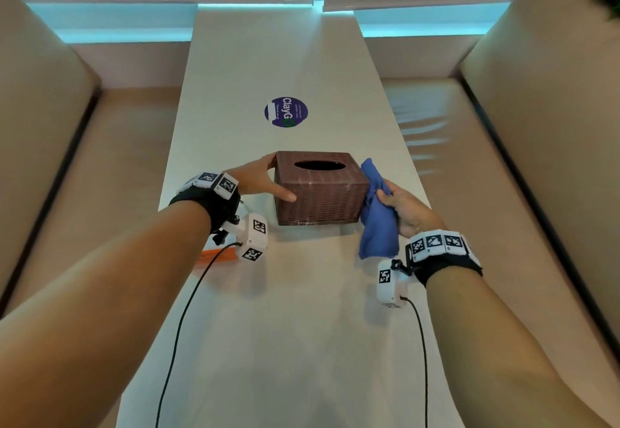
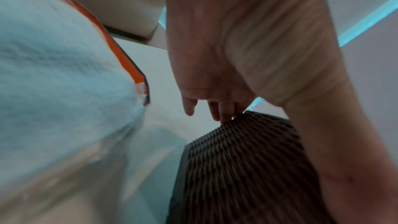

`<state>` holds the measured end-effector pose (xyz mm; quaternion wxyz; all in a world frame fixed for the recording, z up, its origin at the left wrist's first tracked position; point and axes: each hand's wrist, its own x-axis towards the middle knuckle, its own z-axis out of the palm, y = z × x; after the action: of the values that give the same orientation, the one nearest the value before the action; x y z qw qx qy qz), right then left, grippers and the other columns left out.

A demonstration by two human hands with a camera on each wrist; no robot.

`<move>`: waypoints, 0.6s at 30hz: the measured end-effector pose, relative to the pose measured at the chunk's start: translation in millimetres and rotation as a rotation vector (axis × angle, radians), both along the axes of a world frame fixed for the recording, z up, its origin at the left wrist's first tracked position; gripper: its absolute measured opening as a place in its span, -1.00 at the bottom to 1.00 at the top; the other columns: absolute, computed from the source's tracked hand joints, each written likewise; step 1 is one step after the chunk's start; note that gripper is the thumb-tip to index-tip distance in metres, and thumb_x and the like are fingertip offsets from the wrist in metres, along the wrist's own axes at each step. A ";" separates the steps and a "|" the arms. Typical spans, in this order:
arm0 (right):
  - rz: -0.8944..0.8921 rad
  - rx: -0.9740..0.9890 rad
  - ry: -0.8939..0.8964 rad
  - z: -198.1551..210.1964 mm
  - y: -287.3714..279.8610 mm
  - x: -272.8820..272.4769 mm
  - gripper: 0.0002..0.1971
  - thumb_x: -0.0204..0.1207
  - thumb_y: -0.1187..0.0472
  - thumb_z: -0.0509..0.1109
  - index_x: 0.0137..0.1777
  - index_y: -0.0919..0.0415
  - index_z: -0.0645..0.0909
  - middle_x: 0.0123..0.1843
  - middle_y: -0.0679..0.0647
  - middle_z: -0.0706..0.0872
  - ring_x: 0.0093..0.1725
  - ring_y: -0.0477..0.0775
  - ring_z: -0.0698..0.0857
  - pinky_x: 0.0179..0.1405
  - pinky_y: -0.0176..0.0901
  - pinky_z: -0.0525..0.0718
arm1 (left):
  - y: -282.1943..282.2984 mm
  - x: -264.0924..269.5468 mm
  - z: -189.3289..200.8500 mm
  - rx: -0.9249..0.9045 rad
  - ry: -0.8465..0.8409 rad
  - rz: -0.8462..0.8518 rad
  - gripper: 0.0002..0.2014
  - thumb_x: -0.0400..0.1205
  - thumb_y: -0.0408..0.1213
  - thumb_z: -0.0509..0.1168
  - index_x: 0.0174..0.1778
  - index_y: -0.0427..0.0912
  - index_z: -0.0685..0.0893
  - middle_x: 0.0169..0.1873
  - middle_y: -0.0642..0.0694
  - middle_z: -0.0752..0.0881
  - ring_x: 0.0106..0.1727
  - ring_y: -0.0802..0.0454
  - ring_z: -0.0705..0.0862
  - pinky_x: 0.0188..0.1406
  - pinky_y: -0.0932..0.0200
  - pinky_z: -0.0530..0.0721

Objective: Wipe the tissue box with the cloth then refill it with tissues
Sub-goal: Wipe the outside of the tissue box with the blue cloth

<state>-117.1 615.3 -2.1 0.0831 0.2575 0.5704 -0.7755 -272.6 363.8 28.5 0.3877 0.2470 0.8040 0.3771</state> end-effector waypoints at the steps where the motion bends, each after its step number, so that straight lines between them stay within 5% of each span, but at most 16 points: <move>1: -0.003 0.013 -0.004 6.1 4.8 3.2 -0.70 0.70 0.35 0.06 0.16 0.04 0.58 -0.08 -0.08 0.82 -0.08 -0.10 0.78 -0.09 -0.28 0.72 | 2.7 4.6 5.5 0.041 -0.022 0.007 0.03 0.12 -0.02 0.62 0.54 -0.10 0.37 0.46 -0.01 0.50 0.49 0.09 0.41 0.47 0.10 0.34; 6: -0.027 0.059 -0.022 29.7 17.9 22.4 -0.73 0.69 0.36 0.08 0.14 0.10 0.59 -0.22 -0.06 0.86 -0.22 -0.11 0.83 -0.21 -0.30 0.79 | 16.5 43.0 10.3 0.258 -0.236 0.151 -0.57 0.47 -0.30 0.43 0.27 -0.14 0.58 0.12 0.00 0.70 0.14 0.15 0.67 0.04 0.42 0.61; 9: -0.014 0.086 -0.043 33.7 15.3 31.0 -0.75 0.70 0.35 0.09 0.17 0.16 0.58 -0.16 0.03 0.82 -0.12 0.00 0.76 -0.05 -0.19 0.74 | 19.0 64.3 2.6 0.335 -0.319 0.289 -0.65 0.62 -0.39 0.30 0.34 -0.26 0.54 0.07 -0.02 0.70 0.08 0.13 0.66 -0.06 0.43 0.62; 14: -0.001 0.129 -0.085 34.5 -1.8 40.2 -0.67 0.70 0.34 0.10 0.41 0.30 0.47 0.01 0.15 0.70 0.03 0.11 0.66 0.24 -0.05 0.56 | 14.7 83.1 -3.7 0.351 -0.355 0.467 -0.66 0.67 -0.26 0.25 0.33 -0.31 0.55 -0.04 -0.04 0.70 -0.04 0.13 0.66 -0.14 0.36 0.57; 18: 0.015 0.391 -0.103 49.9 -15.0 38.0 -0.62 0.71 0.31 0.10 0.51 0.24 0.40 0.26 0.18 0.65 0.34 0.22 0.59 0.43 0.08 0.51 | 5.1 89.1 -5.1 0.334 -0.376 0.534 -0.69 0.67 -0.18 0.25 0.24 -0.29 0.59 -0.02 -0.08 0.72 -0.05 0.11 0.68 -0.18 0.34 0.59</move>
<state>-79.1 600.3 47.9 0.0663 0.3038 0.7069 -0.6352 -183.5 368.9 23.4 0.3708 0.0146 0.6824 0.6297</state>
